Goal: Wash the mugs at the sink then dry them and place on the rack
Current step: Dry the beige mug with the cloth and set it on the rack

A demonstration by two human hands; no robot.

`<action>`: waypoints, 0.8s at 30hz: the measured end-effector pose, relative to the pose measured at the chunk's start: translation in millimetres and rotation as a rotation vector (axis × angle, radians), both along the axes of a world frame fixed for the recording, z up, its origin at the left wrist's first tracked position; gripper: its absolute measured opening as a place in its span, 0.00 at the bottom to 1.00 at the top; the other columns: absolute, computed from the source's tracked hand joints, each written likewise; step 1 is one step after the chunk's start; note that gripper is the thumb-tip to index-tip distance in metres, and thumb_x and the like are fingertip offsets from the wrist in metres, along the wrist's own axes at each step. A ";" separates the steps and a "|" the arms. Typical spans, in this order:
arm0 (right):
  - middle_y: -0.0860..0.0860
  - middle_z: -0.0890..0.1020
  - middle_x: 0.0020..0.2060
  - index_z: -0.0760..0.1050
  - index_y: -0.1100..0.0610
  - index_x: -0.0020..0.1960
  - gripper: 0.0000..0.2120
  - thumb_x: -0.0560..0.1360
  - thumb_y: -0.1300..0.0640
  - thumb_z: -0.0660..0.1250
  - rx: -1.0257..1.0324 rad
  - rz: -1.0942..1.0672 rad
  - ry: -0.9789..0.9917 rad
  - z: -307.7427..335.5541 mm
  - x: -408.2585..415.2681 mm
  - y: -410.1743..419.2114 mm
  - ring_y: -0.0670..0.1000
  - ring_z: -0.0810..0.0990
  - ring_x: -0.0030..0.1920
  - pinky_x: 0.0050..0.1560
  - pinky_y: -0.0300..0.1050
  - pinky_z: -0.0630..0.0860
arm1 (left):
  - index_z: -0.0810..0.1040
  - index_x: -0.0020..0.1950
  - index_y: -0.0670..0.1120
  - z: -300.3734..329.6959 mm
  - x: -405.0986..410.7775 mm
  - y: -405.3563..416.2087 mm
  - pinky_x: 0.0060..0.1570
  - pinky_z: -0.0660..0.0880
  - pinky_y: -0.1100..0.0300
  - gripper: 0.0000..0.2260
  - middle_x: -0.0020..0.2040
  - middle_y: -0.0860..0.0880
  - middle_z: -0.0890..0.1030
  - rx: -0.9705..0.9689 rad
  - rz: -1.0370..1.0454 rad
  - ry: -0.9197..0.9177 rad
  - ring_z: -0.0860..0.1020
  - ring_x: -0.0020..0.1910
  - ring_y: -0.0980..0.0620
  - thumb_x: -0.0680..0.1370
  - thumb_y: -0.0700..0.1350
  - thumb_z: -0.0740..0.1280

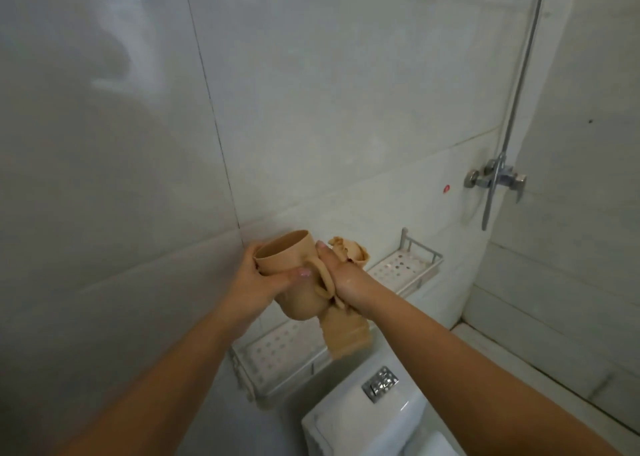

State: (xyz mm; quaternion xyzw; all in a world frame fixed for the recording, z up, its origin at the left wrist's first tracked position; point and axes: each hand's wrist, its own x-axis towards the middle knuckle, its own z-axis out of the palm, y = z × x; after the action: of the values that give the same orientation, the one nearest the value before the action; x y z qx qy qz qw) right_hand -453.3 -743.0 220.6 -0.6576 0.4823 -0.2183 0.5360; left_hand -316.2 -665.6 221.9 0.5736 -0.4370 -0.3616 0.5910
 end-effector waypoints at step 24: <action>0.52 0.76 0.34 0.73 0.56 0.37 0.16 0.80 0.54 0.54 -0.031 0.164 0.246 -63.1 39.5 6.4 0.49 0.74 0.36 0.33 0.39 0.68 | 0.62 0.61 0.52 -95.0 45.2 24.1 0.54 0.76 0.51 0.36 0.56 0.51 0.75 0.295 0.030 -0.493 0.77 0.56 0.48 0.63 0.42 0.82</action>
State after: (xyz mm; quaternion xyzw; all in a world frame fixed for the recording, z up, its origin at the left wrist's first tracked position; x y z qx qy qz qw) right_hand -413.8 -736.6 157.5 -0.7248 0.4858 -0.0990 0.4784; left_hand -271.0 -641.6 126.9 0.7304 -0.5018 -0.2618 0.3824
